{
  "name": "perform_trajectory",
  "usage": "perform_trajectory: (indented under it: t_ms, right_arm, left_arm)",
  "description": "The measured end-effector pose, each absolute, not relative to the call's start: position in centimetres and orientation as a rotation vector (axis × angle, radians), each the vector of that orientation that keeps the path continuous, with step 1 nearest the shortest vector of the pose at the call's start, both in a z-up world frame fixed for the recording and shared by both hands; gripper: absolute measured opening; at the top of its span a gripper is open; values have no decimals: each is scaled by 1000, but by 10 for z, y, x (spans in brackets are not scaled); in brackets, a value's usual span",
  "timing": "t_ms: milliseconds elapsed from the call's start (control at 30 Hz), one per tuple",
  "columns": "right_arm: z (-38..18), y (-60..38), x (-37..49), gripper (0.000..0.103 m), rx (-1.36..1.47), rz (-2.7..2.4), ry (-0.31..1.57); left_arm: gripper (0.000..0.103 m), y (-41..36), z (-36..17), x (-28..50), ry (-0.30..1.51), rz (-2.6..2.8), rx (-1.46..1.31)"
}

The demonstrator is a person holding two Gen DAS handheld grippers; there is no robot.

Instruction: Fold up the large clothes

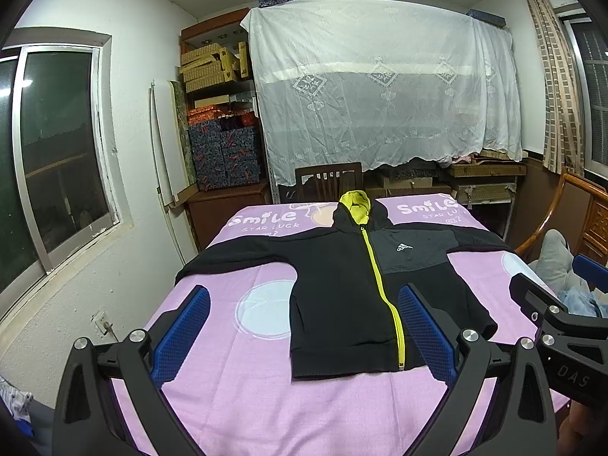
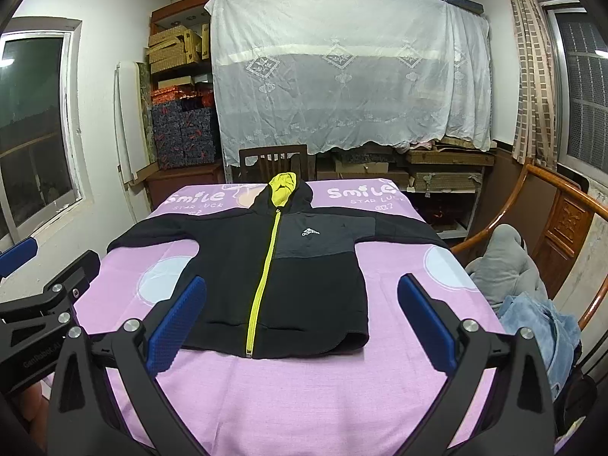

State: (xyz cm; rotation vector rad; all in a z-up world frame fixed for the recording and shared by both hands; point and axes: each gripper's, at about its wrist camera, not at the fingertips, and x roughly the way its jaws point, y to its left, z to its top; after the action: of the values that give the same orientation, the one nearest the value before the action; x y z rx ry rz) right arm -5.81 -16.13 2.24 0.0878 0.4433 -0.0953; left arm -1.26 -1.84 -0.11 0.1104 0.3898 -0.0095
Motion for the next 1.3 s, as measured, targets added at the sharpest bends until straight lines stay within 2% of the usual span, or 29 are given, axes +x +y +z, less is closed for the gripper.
perform_trajectory:
  t_ms: [1300]
  right_arm:
    - [25, -154, -59, 99, 101, -82, 444]
  left_arm:
    - [100, -15, -5, -15, 395, -4, 114]
